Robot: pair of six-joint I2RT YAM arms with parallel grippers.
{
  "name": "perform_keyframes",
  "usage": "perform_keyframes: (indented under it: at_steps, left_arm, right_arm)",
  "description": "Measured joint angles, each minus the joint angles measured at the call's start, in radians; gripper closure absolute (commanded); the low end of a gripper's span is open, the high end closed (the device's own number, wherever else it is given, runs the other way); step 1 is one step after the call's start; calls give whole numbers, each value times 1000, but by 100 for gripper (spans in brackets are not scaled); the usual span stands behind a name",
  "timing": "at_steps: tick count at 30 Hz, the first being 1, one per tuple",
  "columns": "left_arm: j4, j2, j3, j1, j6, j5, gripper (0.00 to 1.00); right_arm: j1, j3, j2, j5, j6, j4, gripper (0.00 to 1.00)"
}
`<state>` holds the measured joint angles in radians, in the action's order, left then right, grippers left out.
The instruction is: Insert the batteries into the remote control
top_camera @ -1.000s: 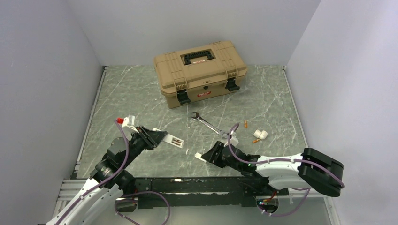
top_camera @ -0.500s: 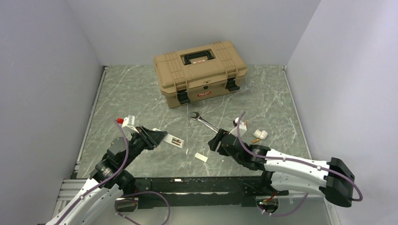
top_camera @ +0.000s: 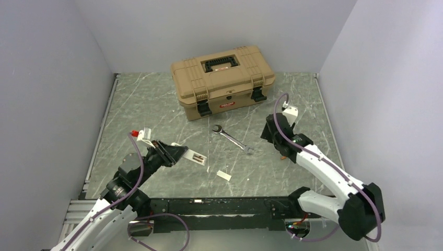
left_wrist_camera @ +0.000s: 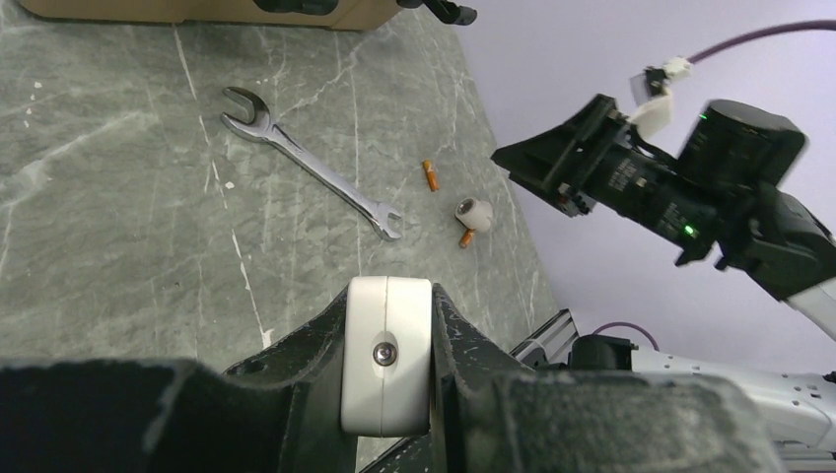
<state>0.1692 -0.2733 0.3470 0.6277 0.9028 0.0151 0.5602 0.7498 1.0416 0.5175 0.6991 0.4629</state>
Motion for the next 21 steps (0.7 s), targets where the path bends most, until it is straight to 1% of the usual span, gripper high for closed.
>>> perform_keyframes:
  at_steps: [4,6,12,16,21]
  left_arm:
    - [-11,-18,0,-1,-2,15,100]
    - [-11,-34,0,-4,-2,22,100]
    - [-11,-43,0,-15,-3,35,100]
    - [-13,-43,0,-22,-2,45,100]
    - [-42,-43,-5,-29,5,61,100]
  right_arm:
    - [-132,-14,98,-62,-101,-27,46]
    - [-168,-27,148,-84,-135,-47,50]
    - [-233,-43,258,-136,-200,-98,56]
    - [-283,-26,330,-180,-217,-114,57]
    - [-315,19,437,-230,-224,-124,57]
